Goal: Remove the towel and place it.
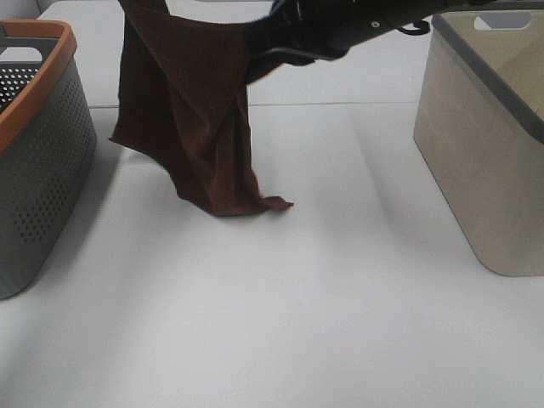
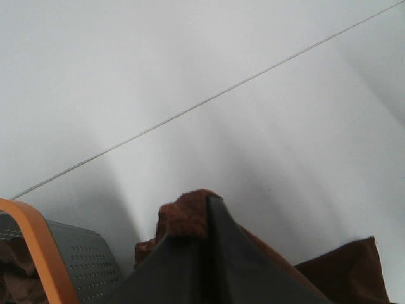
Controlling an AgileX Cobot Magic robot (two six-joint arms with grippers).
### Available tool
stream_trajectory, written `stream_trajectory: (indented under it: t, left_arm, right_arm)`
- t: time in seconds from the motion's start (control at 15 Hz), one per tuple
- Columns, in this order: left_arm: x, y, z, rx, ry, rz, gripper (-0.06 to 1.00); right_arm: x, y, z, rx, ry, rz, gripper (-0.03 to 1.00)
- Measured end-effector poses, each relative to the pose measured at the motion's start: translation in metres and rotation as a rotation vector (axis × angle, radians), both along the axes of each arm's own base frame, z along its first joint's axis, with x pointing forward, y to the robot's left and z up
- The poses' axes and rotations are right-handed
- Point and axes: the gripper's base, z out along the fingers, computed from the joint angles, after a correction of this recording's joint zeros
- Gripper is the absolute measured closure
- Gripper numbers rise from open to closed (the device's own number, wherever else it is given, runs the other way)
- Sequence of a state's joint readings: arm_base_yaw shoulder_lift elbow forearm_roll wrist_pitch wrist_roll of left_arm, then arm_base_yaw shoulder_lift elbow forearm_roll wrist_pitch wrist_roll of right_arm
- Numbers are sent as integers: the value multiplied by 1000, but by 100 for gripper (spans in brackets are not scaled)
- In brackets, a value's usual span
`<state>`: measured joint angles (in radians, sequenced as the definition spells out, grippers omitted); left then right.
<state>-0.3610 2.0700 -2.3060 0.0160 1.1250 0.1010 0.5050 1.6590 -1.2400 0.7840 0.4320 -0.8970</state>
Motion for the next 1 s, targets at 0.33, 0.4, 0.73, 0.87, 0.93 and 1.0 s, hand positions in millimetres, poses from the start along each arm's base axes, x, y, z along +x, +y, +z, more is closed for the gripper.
stream_trajectory:
  t: [0.33,0.4,0.73,0.87,0.93,1.0]
  left_arm:
    - [6,-2,6,-27,-89,-2,94]
    - [8,-3,9,-41,-127,-3,94]
    - [37,-9,2,-46,-367,-1,94]
    - [54,-12,-23,10,-383,1,94]
    - [60,-13,-35,31,-366,12,94]
    - [63,-12,-43,46,-344,23,94]
  right_arm:
    - [35,-38,4,-254,-267,-319,97]
    - [47,-46,9,-266,-302,-364,97]
    - [114,-74,30,-187,-434,-514,97]
    - [135,-74,22,-180,-447,-524,97]
    - [142,-72,14,-188,-439,-523,97]
    - [147,-72,3,-202,-418,-522,97]
